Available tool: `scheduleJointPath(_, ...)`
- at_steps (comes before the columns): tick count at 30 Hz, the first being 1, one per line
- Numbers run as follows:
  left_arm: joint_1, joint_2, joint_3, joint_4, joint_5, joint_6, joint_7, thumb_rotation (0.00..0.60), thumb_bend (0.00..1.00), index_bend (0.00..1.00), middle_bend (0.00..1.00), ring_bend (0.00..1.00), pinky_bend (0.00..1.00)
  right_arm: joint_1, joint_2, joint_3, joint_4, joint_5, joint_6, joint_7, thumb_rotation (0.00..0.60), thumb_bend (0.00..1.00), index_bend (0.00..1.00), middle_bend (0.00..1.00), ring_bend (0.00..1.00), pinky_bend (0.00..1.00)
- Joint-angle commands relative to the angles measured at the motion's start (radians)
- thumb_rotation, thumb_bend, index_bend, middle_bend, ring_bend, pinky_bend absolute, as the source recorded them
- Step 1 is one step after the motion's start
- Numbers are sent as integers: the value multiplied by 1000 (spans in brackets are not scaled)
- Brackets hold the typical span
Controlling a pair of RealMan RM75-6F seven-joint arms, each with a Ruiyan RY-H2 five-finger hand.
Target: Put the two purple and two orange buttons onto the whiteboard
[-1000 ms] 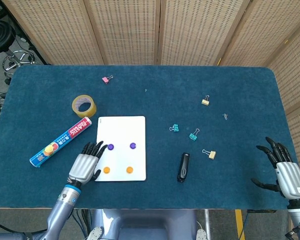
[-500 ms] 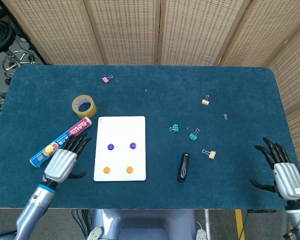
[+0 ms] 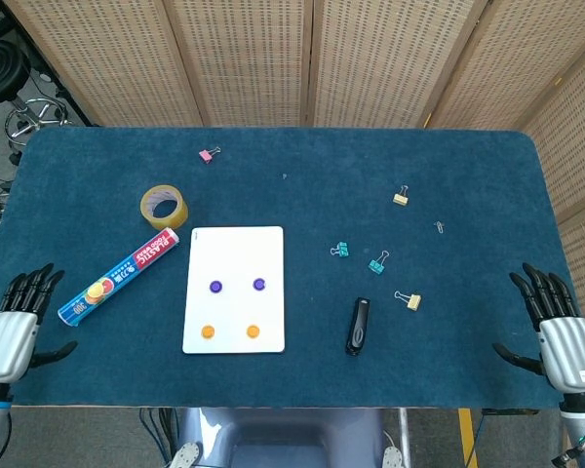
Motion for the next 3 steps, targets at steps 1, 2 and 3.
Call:
scheduleJointPath(1, 16, 18, 0, -9, -10, 0, -4, 600, 6, 0, 0, 0, 0, -1, 1, 0, -2, 1, 0, -4, 600, 0, 0, 0, 0, 0)
scheduleJointPath(2, 19, 22, -3, -12, -10, 1, -3, 600, 9, 0, 0, 0, 0, -2, 2, 0, -3, 2, 1, -7, 600, 0, 0, 0, 0, 0)
scheduleJointPath(3, 24, 26, -8, -15, -12, 4, -1, 600, 11, 0, 0, 0, 0, -2, 2, 0, -5, 3, 1, -10, 600, 0, 0, 0, 0, 0)
